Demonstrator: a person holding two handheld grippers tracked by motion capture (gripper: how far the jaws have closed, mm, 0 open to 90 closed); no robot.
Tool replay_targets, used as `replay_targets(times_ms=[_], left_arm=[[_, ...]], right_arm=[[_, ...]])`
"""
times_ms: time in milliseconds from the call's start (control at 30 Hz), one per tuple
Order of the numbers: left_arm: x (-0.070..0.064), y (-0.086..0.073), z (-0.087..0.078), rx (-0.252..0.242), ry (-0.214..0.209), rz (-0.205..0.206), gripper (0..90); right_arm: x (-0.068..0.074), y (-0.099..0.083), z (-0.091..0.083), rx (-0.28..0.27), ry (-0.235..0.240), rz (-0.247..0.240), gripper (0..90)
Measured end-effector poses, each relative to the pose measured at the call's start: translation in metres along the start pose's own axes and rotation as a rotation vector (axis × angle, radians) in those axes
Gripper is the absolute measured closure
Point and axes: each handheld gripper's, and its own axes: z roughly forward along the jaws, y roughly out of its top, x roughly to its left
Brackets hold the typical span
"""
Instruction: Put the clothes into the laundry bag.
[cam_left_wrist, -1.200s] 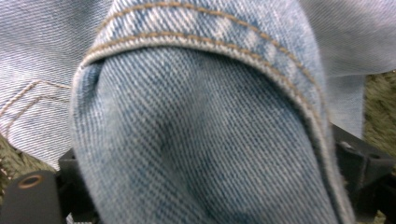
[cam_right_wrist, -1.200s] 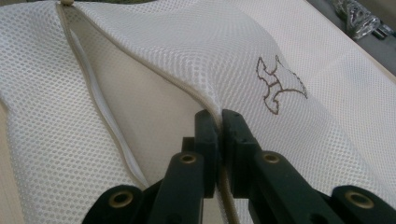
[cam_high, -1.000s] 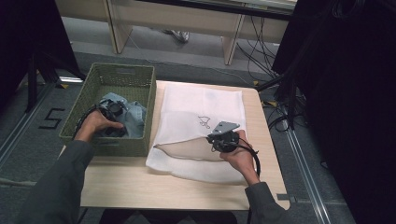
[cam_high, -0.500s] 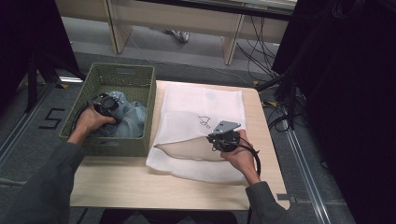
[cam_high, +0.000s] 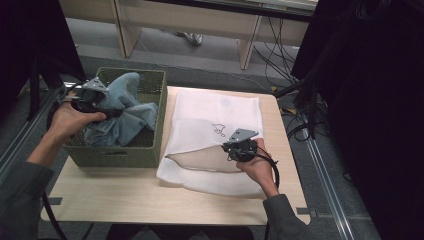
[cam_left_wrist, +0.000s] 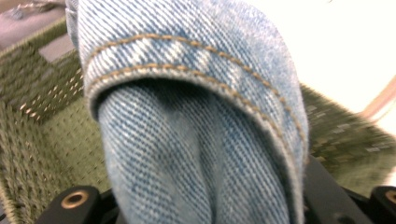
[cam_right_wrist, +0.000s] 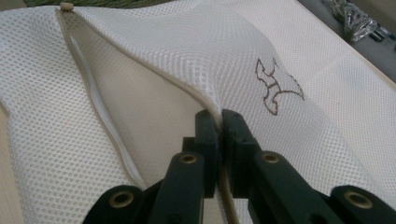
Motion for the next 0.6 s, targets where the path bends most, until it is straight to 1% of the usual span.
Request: replay_targets(times_ms=[33, 67, 100, 133, 167, 200, 267, 300, 333, 367, 400, 433, 467, 500, 533, 567, 600], left_arm=[[0.0, 0.0, 0.0, 0.0, 0.0, 0.0, 65.6], [-0.003, 0.002, -0.007, -0.007, 0.003, -0.013, 65.6], [-0.005, 0.003, -0.01, -0.011, 0.013, -0.011, 65.7], [-0.005, 0.004, -0.014, -0.021, 0.015, -0.01, 65.8], [-0.006, 0.005, -0.017, -0.035, 0.008, -0.019, 65.8], [-0.006, 0.006, -0.022, -0.046, 0.017, -0.015, 65.8], [-0.007, 0.009, -0.032, -0.059, 0.011, -0.012, 66.0], [-0.009, 0.011, -0.037, -0.076, 0.02, -0.011, 66.0], [-0.011, 0.013, -0.044, -0.082, 0.009, -0.008, 66.1], [-0.013, 0.016, -0.05, -0.098, 0.008, -0.005, 66.0], [-0.016, 0.018, -0.057, -0.111, 0.006, -0.006, 66.1], [-0.02, 0.021, -0.066, -0.12, -0.018, -0.002, 66.1], [-0.023, 0.022, -0.071, -0.133, -0.011, 0.0, 66.1], [-0.026, 0.025, -0.078, -0.163, -0.007, 0.012, 66.2], [-0.03, 0.026, -0.085, -0.171, -0.026, 0.014, 66.2], [-0.036, 0.028, -0.091, -0.184, -0.039, 0.007, 66.2], [-0.042, 0.029, -0.097, -0.191, -0.05, 0.01, 66.2]], right_arm=[[0.0, 0.0, 0.0, 0.0, 0.0, 0.0, 86.1], [-0.001, 0.0, 0.0, 0.0, 0.003, -0.001, 86.1], [0.0, 0.0, 0.0, 0.0, 0.004, -0.004, 86.1], [0.0, 0.0, 0.0, 0.0, 0.003, -0.002, 86.1], [0.0, 0.0, 0.0, 0.002, 0.005, -0.016, 86.1], [-0.001, 0.0, 0.001, -0.001, 0.006, -0.018, 86.1], [0.0, 0.0, 0.002, 0.001, 0.006, -0.017, 86.1], [0.0, 0.0, 0.002, 0.001, 0.006, -0.017, 86.1], [0.0, 0.0, 0.001, 0.003, 0.005, -0.011, 86.1], [-0.001, 0.0, 0.001, -0.004, 0.005, -0.014, 86.1], [-0.001, 0.0, 0.0, 0.001, 0.006, 0.006, 86.2], [-0.001, 0.0, 0.0, 0.002, 0.004, 0.006, 86.1], [-0.001, 0.0, -0.001, 0.0, 0.002, 0.001, 86.1], [-0.001, 0.0, 0.0, -0.003, 0.003, 0.003, 86.2], [-0.002, 0.0, 0.0, -0.01, 0.006, -0.023, 86.2], [-0.002, 0.0, 0.0, -0.004, 0.006, -0.004, 86.2], [0.0, 0.0, -0.001, -0.001, 0.003, 0.009, 86.2]])
